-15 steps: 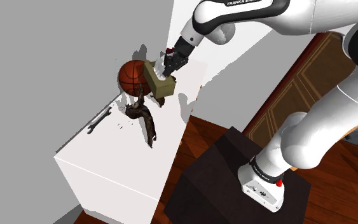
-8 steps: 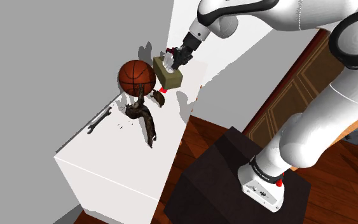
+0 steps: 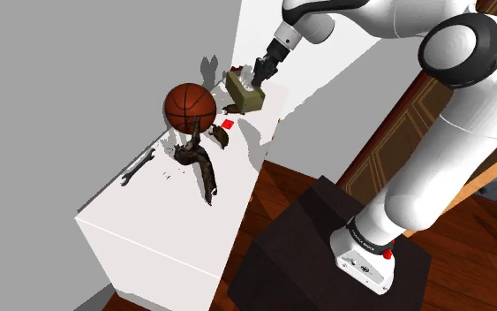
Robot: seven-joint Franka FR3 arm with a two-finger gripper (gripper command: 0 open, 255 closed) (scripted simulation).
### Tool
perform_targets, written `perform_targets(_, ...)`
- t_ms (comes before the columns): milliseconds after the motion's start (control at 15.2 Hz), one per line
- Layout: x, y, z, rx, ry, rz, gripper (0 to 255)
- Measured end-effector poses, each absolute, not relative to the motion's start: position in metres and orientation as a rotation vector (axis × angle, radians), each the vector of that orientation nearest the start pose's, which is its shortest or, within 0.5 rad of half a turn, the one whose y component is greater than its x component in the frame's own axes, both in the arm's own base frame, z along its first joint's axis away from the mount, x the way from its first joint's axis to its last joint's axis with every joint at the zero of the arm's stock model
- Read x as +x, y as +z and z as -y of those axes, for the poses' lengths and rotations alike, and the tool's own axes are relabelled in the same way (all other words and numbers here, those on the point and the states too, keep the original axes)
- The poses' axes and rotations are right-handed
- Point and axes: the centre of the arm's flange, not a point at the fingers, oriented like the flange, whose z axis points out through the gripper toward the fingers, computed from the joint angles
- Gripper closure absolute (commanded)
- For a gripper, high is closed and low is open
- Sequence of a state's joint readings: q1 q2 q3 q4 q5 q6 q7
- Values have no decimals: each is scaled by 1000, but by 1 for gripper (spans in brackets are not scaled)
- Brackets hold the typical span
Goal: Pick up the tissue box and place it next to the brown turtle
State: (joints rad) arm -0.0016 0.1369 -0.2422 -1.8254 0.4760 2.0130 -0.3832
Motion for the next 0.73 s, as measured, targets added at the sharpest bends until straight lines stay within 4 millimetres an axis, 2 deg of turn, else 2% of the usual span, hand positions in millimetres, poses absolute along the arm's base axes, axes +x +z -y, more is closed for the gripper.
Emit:
perform_targets(594, 632, 470, 231, -2765, -249, -72, 255)
perform_targets(726, 636, 461, 241, -2765, -248, -71, 255)
